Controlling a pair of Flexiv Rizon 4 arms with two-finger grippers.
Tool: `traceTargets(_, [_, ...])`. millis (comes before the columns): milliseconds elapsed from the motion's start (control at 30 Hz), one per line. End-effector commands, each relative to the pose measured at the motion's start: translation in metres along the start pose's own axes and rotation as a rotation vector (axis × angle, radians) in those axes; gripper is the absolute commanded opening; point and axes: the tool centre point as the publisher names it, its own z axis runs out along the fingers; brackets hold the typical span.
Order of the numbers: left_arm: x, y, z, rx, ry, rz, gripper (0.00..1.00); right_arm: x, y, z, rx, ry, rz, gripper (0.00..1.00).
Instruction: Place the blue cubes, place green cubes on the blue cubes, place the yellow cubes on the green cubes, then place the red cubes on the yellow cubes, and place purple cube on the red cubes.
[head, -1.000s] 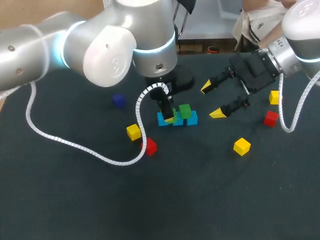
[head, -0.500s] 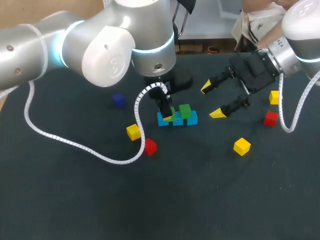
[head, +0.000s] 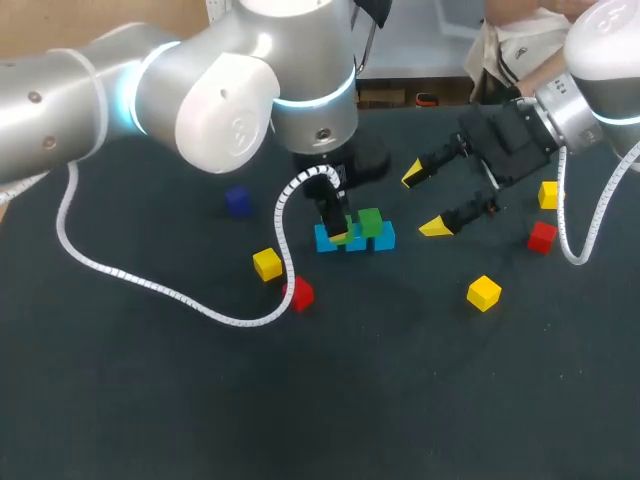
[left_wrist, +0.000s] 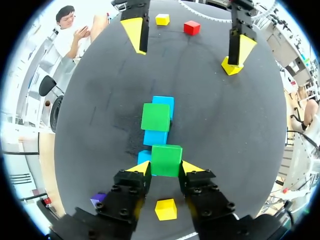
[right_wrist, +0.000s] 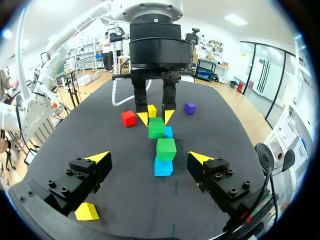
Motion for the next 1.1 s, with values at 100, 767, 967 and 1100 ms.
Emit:
traceTargets(100, [-0.0029,0.003,-0.0007,0.0,0.003,0.005,0.0,0.0002,0.0001,0.0001,0.001,-0.001,-0.001,1.0])
traceTargets(767, [-0.0091,0.0052,0.0019,0.001,0.03,0.019,0.0,0.0002,0.0001,0.0001,0.001,-0.001,-0.001,1.0])
traceTargets(967, [-0.0063,0.0053,0.0019,0.001,0.036,0.011,0.0,0.0002,0.0001,0.0001,0.001,-0.001,-0.001,1.0])
traceTargets(1100, [-0.0053,0.006,0.0021,0.001,0.039,0.007,0.0,0.0002,0.0001,0.0001,0.001,-0.001,-0.001,1.0])
